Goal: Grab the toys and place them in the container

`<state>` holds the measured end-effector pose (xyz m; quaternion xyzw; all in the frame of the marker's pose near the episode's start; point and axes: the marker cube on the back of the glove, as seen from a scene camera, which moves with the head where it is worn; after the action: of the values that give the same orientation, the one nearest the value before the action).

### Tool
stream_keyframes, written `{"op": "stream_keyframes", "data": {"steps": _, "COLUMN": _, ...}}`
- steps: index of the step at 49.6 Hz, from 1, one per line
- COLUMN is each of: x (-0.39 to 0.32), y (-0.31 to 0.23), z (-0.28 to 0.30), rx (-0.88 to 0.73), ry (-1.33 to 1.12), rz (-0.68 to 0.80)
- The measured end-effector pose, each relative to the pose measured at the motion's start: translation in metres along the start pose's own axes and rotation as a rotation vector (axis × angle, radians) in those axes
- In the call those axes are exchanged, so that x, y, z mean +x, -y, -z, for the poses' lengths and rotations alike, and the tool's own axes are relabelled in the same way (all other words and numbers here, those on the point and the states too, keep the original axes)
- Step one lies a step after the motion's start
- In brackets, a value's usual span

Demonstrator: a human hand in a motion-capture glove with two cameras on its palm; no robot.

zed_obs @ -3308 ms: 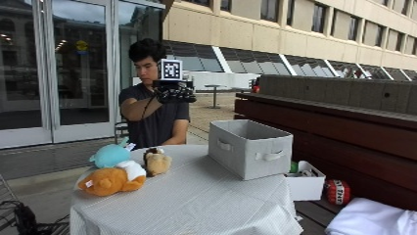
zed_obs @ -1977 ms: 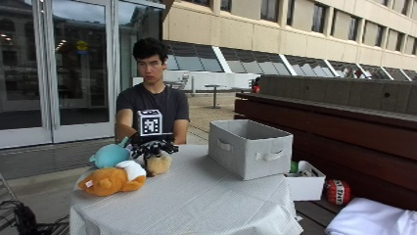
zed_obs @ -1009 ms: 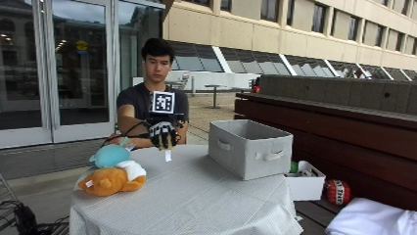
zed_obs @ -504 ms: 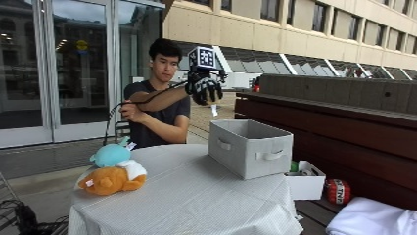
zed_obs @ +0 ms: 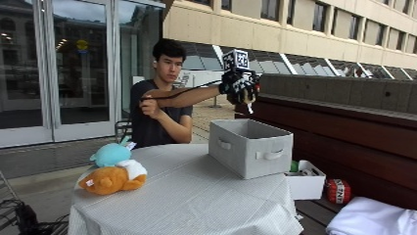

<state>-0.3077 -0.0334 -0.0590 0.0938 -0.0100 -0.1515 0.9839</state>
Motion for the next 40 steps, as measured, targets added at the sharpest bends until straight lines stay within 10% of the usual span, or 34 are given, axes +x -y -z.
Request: {"op": "stream_keyframes", "data": {"steps": 40, "x": 0.179, "y": -0.076, "z": -0.022, "rx": -0.149, "ry": -0.097, "rz": -0.107}}
